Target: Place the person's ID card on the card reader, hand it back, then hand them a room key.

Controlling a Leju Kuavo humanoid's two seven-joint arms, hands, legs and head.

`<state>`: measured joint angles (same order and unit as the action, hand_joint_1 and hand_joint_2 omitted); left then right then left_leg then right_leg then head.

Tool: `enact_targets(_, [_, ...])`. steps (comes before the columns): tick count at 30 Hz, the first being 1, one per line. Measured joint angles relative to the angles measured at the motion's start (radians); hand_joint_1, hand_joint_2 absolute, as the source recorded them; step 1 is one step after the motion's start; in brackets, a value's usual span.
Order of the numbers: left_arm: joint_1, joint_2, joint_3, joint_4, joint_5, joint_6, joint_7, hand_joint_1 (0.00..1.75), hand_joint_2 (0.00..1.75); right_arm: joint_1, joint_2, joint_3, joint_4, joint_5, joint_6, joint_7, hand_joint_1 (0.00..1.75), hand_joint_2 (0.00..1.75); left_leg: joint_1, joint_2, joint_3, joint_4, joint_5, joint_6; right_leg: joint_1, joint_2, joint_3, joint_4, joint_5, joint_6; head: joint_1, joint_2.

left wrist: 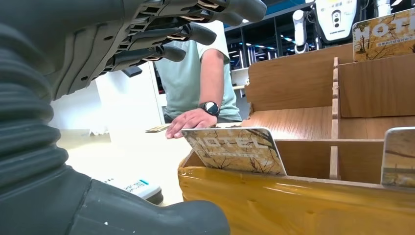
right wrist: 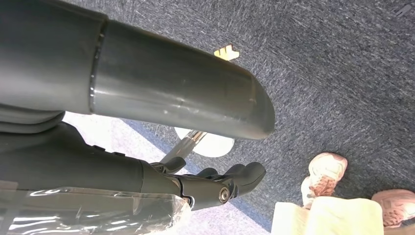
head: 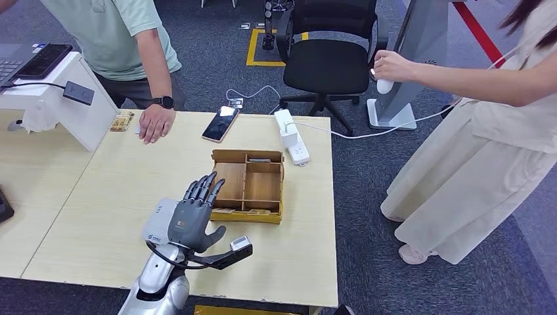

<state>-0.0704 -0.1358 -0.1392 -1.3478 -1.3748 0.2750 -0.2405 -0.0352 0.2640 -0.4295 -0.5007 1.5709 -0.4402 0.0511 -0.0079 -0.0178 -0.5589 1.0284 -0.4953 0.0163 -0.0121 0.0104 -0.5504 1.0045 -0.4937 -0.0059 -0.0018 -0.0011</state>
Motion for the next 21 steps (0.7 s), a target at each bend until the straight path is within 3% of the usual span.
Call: enact_targets(21, [0.005,-0.009,0.000,0.035,-0.006,-0.003,0.000,0.00,1.75,0.004,0.000,0.004,-0.001,0.000,-0.008,0.002,0.00,0.00,0.000,0.000,0.000,0.000,0.000,0.000,0.000,0.000,0.000,0.000,0.000,0.000,0.000,0.000])
